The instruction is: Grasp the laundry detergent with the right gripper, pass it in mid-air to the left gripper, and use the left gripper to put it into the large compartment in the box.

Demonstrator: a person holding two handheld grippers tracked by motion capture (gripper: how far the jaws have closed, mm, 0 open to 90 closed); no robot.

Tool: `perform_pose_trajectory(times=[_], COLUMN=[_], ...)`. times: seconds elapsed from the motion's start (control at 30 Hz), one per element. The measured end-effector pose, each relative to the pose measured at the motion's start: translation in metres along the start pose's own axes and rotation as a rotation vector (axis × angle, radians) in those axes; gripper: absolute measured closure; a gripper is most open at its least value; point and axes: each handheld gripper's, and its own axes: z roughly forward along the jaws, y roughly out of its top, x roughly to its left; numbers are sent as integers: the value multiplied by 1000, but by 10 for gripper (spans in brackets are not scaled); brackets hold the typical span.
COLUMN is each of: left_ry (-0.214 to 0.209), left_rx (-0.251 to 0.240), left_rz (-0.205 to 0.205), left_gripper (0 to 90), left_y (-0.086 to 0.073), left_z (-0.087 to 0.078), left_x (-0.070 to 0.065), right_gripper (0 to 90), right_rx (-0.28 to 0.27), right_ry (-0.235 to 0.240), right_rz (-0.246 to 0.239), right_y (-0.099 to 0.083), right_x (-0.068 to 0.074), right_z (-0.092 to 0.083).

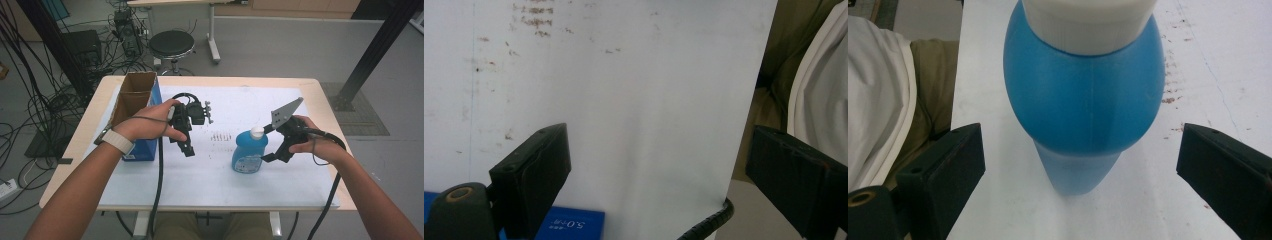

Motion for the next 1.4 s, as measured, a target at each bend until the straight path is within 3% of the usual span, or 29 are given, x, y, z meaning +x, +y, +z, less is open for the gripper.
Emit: perform_pose_trajectory(times=[1.4], left_ry=[1], left_rx=[-5], left_rz=[-2], left_gripper=[115], left_y=[-1], left_z=[-1], left_x=[-1], right_gripper=[52], right_rx=[-1], right_ry=[-3], right_rz=[1], right_y=[2], right_x=[0], right_z=[2])
